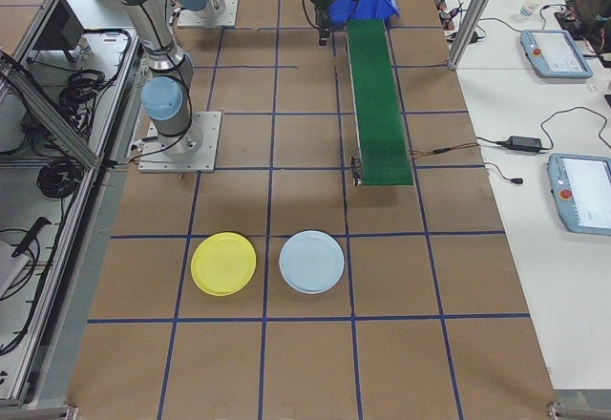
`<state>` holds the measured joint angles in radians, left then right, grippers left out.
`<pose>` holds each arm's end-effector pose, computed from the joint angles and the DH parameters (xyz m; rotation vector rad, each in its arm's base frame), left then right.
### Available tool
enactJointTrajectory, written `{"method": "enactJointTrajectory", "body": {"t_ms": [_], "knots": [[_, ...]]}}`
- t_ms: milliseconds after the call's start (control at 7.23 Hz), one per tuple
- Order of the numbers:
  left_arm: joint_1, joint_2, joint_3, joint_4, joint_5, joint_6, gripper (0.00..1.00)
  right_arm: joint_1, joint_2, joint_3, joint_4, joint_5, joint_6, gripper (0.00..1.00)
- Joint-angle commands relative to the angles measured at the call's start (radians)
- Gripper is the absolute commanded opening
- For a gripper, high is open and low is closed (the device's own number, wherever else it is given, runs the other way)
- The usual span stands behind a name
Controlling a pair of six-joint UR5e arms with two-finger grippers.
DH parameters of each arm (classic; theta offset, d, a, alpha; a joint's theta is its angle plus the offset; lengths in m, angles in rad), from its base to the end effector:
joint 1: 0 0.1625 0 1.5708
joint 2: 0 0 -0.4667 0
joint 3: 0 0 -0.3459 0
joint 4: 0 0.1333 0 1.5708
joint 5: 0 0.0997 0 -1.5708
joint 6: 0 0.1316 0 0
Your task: Move block left to right into plate
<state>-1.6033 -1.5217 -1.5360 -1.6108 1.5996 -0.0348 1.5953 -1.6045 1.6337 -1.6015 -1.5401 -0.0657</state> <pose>-0.1433 -0.4227 0.5306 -0.0046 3.1135 -0.0698 0.1478 -0.4264 0.4874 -0.1403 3.1078 -0.0033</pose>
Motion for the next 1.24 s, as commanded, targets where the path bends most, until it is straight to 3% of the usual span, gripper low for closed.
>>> {"method": "enactJointTrajectory", "body": {"t_ms": [0,553,1106], "knots": [[0.002,0.014,-0.015,-0.003,0.0,0.004,1.0,0.0,0.0,0.0,-0.002,0.0,0.0,1.0],[0.011,0.018,-0.004,0.006,-0.003,0.001,1.0,0.0,0.0,0.0,-0.002,0.0,0.0,1.0],[0.117,-0.105,-0.019,0.097,-0.004,0.076,1.0,0.0,0.0,0.002,-0.003,0.002,0.0,1.0]]}}
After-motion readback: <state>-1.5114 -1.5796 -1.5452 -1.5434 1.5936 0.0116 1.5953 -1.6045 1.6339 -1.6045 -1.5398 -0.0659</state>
